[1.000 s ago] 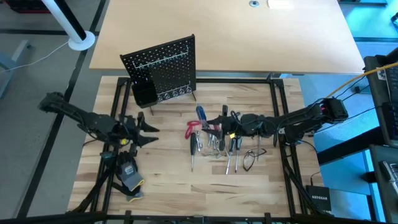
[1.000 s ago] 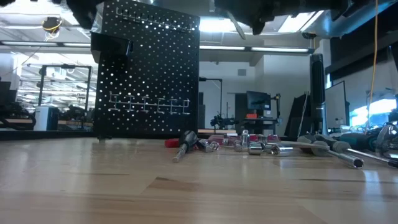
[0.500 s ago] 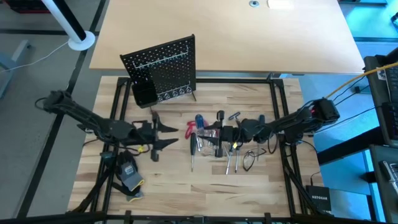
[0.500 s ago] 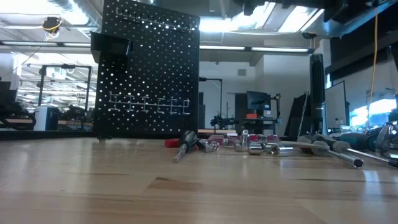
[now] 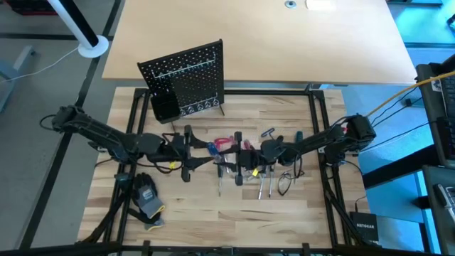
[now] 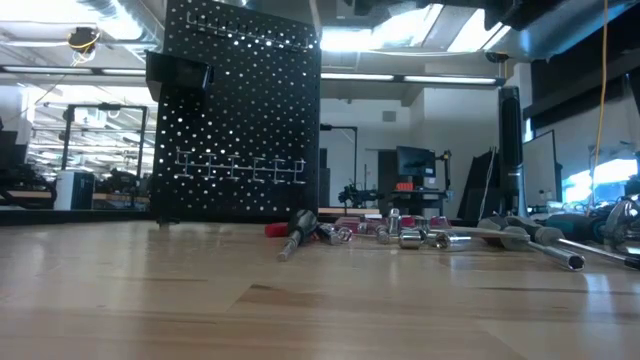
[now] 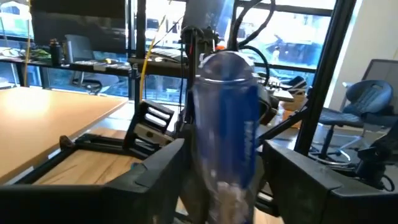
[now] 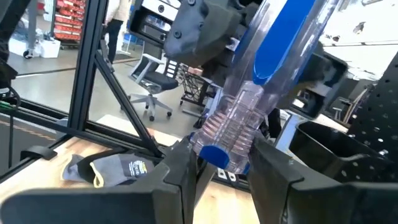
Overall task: Hang tools onto peg board
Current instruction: Hang the blue screwdriver onto the peg board
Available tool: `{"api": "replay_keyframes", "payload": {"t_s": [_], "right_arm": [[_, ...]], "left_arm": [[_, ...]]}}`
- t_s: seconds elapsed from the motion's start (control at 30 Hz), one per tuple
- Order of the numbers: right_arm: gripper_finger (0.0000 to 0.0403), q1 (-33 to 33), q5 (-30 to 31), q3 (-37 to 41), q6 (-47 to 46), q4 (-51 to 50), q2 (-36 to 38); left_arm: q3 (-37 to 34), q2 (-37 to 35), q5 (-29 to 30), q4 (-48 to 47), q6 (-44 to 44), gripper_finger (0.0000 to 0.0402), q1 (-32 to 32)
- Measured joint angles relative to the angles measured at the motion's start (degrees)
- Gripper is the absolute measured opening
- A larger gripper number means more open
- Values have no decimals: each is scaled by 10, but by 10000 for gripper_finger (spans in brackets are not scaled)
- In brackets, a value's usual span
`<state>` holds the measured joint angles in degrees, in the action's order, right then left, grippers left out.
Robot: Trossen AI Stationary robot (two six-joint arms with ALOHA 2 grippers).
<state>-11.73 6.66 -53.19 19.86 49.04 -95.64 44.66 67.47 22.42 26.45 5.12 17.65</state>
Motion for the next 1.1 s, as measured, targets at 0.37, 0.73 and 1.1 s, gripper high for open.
{"api": "replay_keyframes", "payload": {"t_s": [0.37,0.73,1.1], "right_arm": [[113,1,2,-38,15,-15,-37],[138,1,20,-38,-16,-16,-37],[221,1,58,-38,-153,-195,25]], "left_arm": [[0,5,-9,7,-3,228,0],[0,5,-10,7,-30,114,4],[0,-15,-9,6,-45,114,4]]}}
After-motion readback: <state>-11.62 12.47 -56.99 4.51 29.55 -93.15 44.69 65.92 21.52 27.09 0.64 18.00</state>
